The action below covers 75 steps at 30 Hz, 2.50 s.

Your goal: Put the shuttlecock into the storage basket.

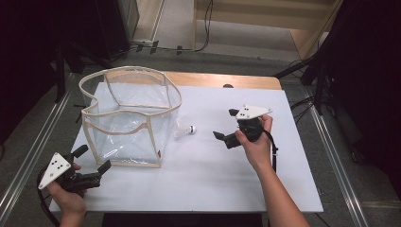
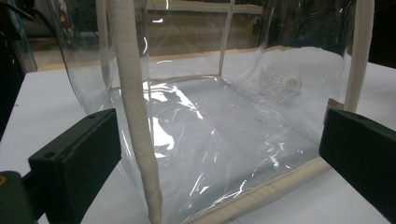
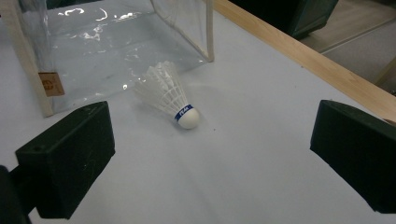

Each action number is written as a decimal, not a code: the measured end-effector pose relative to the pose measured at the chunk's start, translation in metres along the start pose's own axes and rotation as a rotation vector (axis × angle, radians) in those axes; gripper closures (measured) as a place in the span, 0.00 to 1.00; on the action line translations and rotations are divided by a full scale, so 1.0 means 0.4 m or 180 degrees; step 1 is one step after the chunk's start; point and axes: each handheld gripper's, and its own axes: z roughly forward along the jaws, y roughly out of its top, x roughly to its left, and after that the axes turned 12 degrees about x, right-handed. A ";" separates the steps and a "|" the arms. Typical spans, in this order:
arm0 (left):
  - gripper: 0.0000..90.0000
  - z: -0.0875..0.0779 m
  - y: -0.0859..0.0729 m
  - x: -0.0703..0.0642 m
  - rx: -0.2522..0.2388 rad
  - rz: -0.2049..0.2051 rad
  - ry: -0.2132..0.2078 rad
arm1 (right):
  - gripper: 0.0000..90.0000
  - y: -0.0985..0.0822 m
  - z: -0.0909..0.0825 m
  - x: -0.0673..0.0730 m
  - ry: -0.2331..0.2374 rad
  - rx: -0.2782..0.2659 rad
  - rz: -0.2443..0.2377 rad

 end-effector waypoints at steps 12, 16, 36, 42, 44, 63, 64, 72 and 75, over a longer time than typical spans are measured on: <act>0.00 -0.002 0.000 0.002 -0.0014 0.0000 -0.0007 | 0.00 0.036 0.048 -0.005 0.0095 0.0170 -0.0179; 0.00 -0.002 0.000 0.002 -0.0021 -0.0001 -0.0012 | 0.00 0.051 0.068 -0.007 0.0164 0.0204 -0.0235; 0.00 -0.002 0.000 0.003 -0.0027 -0.0008 -0.0027 | 0.04 0.093 0.169 0.011 0.0428 0.0521 -0.0560; 0.00 -0.002 0.000 0.003 -0.0027 -0.0007 -0.0027 | 0.04 0.101 0.200 0.013 0.0492 0.0626 -0.0661; 0.00 -0.002 0.000 0.003 -0.0026 -0.0004 -0.0028 | 0.04 0.103 0.211 0.014 0.0510 0.0645 -0.0689; 0.00 -0.002 0.000 0.003 -0.0037 -0.0005 -0.0033 | 0.10 0.119 0.283 0.000 0.0664 0.0803 -0.0819; 0.00 -0.002 0.000 0.003 -0.0043 -0.0006 -0.0036 | 0.13 0.120 0.286 0.000 0.0651 0.0816 -0.0818; 0.00 -0.002 0.000 0.003 -0.0047 -0.0005 -0.0038 | 0.14 0.111 0.317 -0.007 0.0716 0.0880 -0.0842; 0.00 -0.002 0.000 0.003 -0.0045 -0.0003 -0.0038 | 0.20 0.107 0.324 -0.011 0.0744 0.0916 -0.0850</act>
